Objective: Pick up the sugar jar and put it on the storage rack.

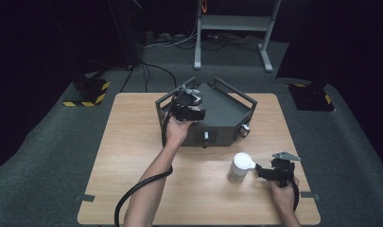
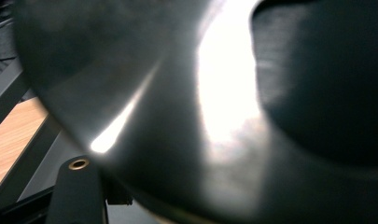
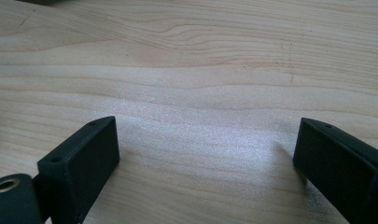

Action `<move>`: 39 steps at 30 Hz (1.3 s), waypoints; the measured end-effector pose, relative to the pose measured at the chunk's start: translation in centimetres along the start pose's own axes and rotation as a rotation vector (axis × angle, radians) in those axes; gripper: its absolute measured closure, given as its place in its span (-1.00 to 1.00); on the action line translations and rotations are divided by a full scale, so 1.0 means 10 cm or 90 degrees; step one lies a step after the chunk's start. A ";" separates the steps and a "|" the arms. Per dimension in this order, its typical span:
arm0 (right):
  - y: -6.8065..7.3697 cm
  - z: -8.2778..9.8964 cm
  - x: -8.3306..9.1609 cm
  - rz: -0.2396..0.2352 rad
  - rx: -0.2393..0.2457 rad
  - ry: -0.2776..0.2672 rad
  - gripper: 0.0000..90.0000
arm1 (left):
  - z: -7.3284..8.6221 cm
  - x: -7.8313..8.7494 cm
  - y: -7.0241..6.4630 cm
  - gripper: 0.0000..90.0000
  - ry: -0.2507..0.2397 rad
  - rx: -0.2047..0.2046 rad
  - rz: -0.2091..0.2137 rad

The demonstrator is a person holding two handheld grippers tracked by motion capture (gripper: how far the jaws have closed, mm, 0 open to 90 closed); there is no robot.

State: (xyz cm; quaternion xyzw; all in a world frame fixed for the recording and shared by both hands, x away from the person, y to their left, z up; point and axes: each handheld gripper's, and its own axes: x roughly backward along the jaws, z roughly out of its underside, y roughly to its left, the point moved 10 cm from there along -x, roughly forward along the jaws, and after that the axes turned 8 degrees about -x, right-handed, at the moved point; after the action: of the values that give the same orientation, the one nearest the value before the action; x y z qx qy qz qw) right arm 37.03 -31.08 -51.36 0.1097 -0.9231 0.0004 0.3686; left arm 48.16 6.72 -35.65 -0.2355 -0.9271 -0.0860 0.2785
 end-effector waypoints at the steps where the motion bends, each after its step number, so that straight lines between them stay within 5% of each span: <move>1: 0.00 0.00 0.00 0.000 0.000 0.000 -0.85 | 0.01 -0.04 0.01 -0.30 -0.004 0.006 -0.009; 3: 0.00 0.00 0.00 0.000 0.000 -0.001 -0.85 | 0.02 -0.07 0.01 -0.30 -0.008 0.014 -0.015; 4: 0.00 0.00 0.00 0.000 0.000 -0.001 -0.85 | -0.04 0.00 0.12 -0.30 0.070 -0.050 0.009; 7: 0.00 0.00 0.00 0.000 0.000 -0.001 -0.85 | -0.02 -0.04 0.14 -0.30 0.074 -0.041 0.002; 8: 0.00 0.00 0.00 0.000 0.000 -0.001 -0.85 | 0.02 -0.09 0.10 -0.30 0.045 0.006 -0.007; 9: 0.00 0.00 0.00 0.000 0.000 -0.001 -0.85 | 0.03 -0.10 0.11 -0.30 0.044 0.011 -0.010; 10: 0.00 0.00 0.00 0.000 0.000 -0.001 -0.85 | 0.01 -0.08 0.17 -0.30 0.080 -0.036 -0.006; 39: 0.00 0.00 0.00 0.000 0.000 0.000 -0.85 | 0.10 -0.20 0.15 -0.30 0.091 -0.043 -0.004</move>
State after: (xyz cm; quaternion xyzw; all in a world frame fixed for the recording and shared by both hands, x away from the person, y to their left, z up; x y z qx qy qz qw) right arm 37.04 -31.08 -51.37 0.1098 -0.9232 0.0004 0.3682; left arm 49.93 7.58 -37.57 -0.2354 -0.9022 -0.1349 0.3352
